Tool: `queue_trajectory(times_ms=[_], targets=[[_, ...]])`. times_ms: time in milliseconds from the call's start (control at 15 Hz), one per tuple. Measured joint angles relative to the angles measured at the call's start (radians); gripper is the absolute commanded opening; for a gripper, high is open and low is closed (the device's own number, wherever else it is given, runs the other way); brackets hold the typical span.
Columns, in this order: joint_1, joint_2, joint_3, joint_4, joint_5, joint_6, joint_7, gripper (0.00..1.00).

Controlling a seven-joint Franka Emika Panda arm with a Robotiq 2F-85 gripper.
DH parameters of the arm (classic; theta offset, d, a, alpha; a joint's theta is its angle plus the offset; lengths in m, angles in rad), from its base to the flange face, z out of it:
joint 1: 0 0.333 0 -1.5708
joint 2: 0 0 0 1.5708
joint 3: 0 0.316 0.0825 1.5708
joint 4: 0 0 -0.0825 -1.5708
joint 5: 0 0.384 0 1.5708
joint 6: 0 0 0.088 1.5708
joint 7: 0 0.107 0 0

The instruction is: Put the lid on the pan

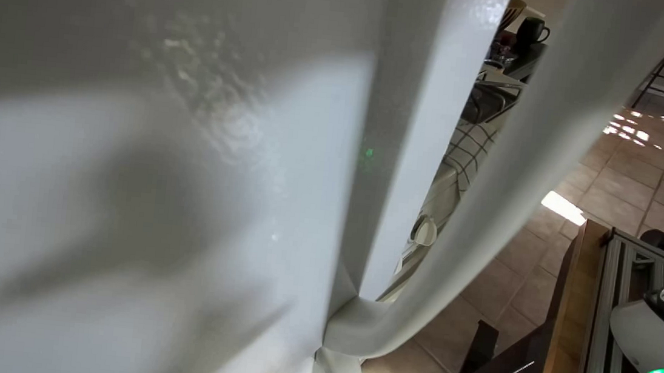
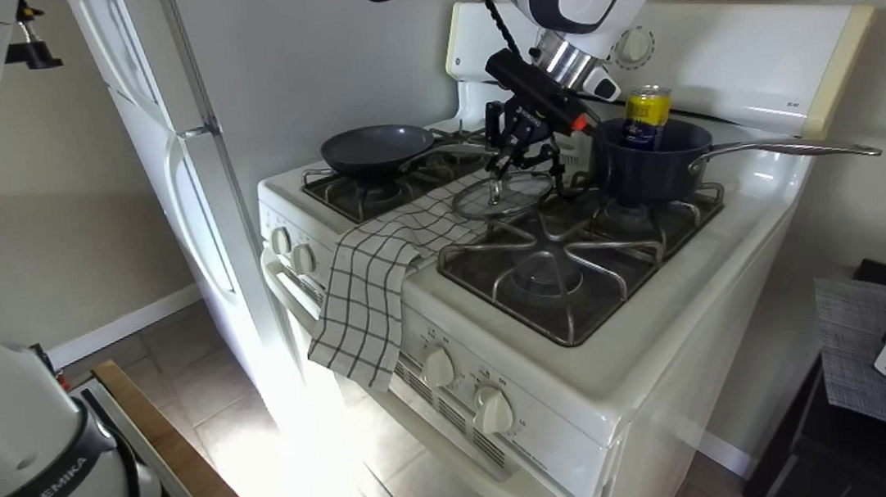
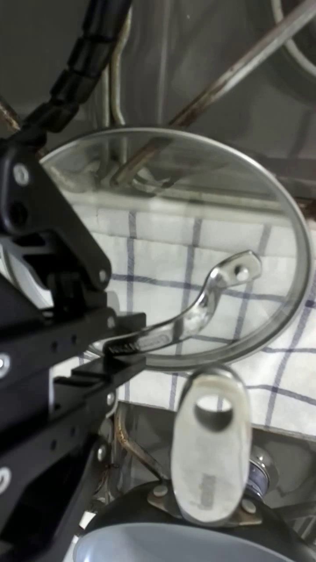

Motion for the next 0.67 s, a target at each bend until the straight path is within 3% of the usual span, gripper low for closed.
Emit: queue_trajectory(times_ms=[667], targets=[[-0.015,0.002,0.005,0.002,0.024,0.007,0.002,0.04]])
